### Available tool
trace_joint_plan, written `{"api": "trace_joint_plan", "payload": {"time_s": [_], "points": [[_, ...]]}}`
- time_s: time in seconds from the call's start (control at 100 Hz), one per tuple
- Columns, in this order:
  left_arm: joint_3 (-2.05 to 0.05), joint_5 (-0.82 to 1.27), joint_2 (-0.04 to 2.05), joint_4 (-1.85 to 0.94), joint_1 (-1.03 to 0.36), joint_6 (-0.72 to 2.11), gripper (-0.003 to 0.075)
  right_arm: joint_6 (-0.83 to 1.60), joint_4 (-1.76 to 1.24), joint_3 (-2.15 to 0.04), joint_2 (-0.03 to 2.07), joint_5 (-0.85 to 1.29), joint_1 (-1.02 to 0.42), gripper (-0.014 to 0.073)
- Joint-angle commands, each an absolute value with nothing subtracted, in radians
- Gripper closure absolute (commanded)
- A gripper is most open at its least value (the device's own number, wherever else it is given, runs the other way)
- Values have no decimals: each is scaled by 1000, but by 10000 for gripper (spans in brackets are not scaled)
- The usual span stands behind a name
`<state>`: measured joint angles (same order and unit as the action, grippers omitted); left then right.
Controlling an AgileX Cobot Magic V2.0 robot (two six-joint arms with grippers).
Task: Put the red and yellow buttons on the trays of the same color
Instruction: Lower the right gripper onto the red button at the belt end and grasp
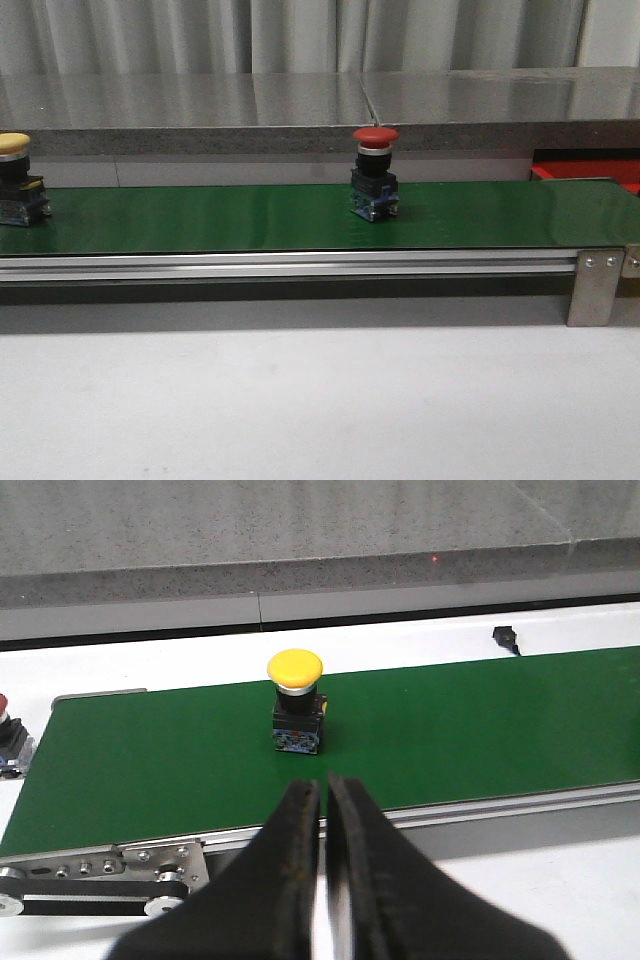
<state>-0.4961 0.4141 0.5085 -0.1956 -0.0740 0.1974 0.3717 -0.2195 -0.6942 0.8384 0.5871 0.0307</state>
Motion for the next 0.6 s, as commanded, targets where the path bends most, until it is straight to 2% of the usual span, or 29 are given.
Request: {"api": "trace_joint_plan", "payload": {"time_s": [0.0, 0.2, 0.27, 0.34, 0.4, 0.41, 0.46, 0.51, 0.59], "points": [[-523, 329, 510, -212, -80, 198, 739, 378, -228, -721, 831, 526, 30, 662], [-523, 329, 510, -212, -80, 198, 739, 378, -228, -721, 831, 530, 30, 655], [-523, 329, 510, -212, -80, 198, 739, 378, -228, -721, 831, 535, 30, 610], [-523, 329, 510, -212, -80, 198, 739, 378, -228, -721, 831, 540, 30, 498], [-523, 329, 510, -212, -80, 198, 739, 378, -228, -721, 831, 542, 30, 327], [-523, 329, 510, -212, -80, 198, 739, 378, -228, -721, 831, 542, 30, 327], [-523, 329, 510, -212, -80, 198, 739, 378, -229, -721, 831, 540, 30, 176], [-523, 329, 510, -212, -80, 198, 739, 378, -232, -721, 831, 540, 30, 64], [-523, 329, 510, -212, -80, 198, 739, 378, -247, -721, 831, 538, 30, -43]]}}
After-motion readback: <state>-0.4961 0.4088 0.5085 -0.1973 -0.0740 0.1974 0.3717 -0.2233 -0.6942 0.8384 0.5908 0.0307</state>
